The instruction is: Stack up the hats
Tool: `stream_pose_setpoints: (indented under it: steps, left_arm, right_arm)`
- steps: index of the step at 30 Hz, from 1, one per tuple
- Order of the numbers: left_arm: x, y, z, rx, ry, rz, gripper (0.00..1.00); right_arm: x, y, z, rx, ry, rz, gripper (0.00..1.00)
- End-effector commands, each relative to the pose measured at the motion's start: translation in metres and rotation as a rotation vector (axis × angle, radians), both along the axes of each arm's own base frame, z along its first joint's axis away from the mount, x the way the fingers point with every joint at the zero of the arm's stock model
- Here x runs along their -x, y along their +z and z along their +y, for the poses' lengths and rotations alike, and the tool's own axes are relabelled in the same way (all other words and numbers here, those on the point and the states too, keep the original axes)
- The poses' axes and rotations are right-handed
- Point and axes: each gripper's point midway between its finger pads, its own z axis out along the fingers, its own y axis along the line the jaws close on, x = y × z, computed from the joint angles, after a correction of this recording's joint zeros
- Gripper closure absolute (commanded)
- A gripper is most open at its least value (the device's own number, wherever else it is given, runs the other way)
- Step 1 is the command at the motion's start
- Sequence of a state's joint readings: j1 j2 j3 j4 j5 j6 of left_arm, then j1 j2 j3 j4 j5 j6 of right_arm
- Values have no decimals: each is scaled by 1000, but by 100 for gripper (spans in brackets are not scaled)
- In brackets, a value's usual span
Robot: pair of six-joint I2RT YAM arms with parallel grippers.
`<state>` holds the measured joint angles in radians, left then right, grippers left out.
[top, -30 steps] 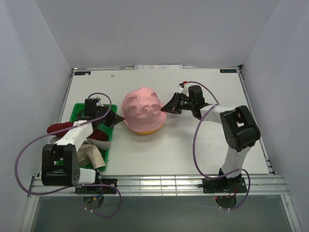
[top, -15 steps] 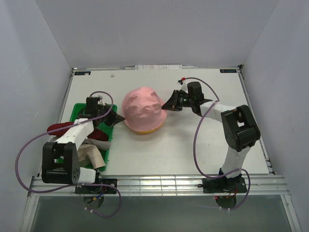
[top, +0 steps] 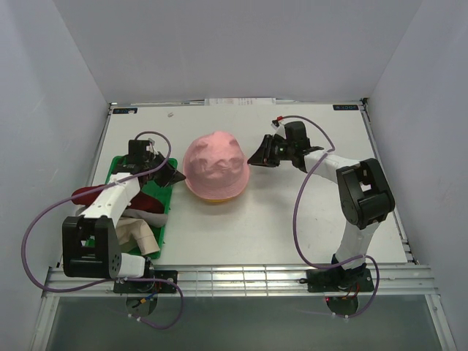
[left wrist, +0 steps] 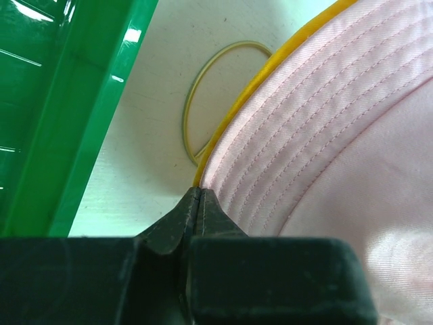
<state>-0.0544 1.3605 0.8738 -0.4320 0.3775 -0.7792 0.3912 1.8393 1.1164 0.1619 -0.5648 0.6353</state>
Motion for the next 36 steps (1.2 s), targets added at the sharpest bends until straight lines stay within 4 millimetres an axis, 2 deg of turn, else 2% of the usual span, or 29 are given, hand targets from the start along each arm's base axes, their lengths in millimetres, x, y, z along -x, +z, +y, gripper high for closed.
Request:
stream_pose_setpoints:
  steps: [1,2,9,15,19,20,22,23,25,26,27,29,33,36]
  left_arm:
    - [-2,15,5,-36,-9,-30,84]
    - [-2,18,6,-40,-7,-39,79]
    - [4,22,9,-64,-10,-40,57]
    - [3,42,15,-106,-12,-89,52]
    - [10,57,28,-173,22,-94,51]
    - [10,66,35,-201,49,-116,51]
    - [16,71,44,-236,95,-102,51]
    - [16,83,60,-294,170,-130,51]
    - [26,90,78,-352,271,-114,51]
    - [28,104,95,-405,358,-144,50]
    - [39,103,106,-441,409,-104,50]
    - [48,110,129,-507,547,-89,50]
    - [69,118,151,-578,677,-23,45]
    - [81,115,163,-619,756,34,42]
  right_arm:
    - [-15,22,-3,6,-14,-68,71]
    - [-14,23,-3,6,-13,-67,70]
    - [-15,31,-3,2,-14,-62,66]
    - [-13,39,-8,0,-14,-57,65]
    - [-12,49,-12,-1,-14,-64,64]
    - [-11,52,-13,-1,-13,-62,63]
    - [-11,61,-17,-8,-15,-77,62]
    - [-10,63,-18,-10,-16,-80,62]
    - [-6,71,-19,-18,-11,-94,60]
    - [-5,73,-21,-21,-11,-98,59]
    - [-3,76,-21,-25,-8,-102,58]
    - [0,83,-20,-37,6,-113,57]
    - [4,96,-19,-54,21,-139,56]
    - [7,103,-19,-62,28,-146,55]
